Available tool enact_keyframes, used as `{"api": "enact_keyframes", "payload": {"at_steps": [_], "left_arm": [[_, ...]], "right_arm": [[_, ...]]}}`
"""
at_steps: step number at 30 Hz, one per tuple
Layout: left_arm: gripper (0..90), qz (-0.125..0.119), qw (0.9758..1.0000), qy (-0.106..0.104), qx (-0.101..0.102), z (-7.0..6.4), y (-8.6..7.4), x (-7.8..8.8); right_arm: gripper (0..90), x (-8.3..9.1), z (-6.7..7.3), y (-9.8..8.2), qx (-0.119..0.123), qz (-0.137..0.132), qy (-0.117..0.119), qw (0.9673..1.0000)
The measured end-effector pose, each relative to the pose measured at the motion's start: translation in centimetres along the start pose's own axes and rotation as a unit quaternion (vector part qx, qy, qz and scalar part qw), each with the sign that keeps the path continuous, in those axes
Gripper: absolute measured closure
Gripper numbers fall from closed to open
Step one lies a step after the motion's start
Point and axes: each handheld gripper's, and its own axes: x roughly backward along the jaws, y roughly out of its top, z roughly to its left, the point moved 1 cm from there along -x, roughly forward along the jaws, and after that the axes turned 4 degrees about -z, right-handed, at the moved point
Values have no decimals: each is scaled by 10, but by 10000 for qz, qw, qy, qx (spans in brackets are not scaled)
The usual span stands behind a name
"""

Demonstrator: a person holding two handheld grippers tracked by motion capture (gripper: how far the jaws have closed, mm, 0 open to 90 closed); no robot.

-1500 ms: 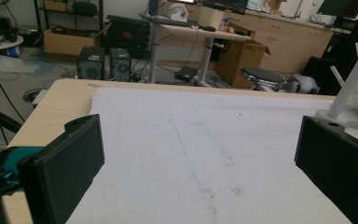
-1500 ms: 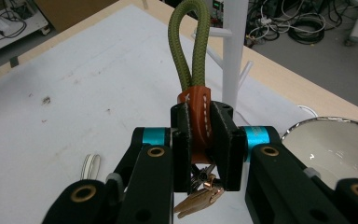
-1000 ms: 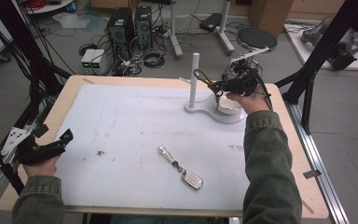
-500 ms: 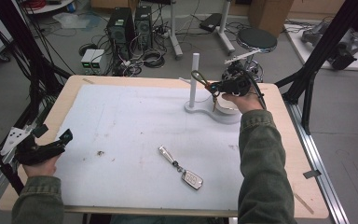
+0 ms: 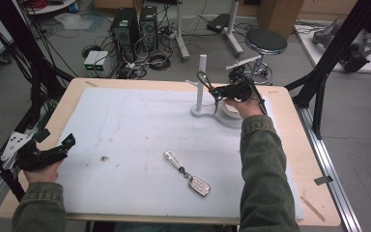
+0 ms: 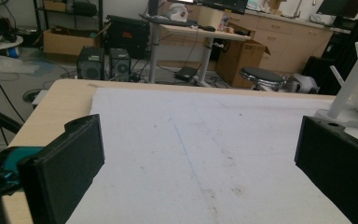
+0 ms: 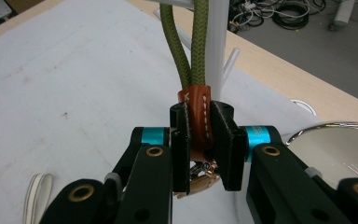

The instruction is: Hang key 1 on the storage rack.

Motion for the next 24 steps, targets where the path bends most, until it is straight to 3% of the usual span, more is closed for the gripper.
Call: {"api": "enact_keyframes", "payload": {"at_steps": [7, 11, 16, 24], "left_arm": [[18, 4, 10000, 0, -3, 0, 0, 0], [18, 5, 10000, 0, -3, 0, 0, 0], [18, 8, 10000, -5, -8, 0, 0, 0], [18, 29, 10000, -9, -30, -1, 0, -1]], "right_arm": [[774, -8, 1, 0, 30, 45, -21, 10000], [752, -10, 2, -1, -117, 97, 79, 9999], [599, -9, 5, -1, -193, 98, 48, 9998], [227, -6, 10, -3, -282, 327, -227, 9988]]}}
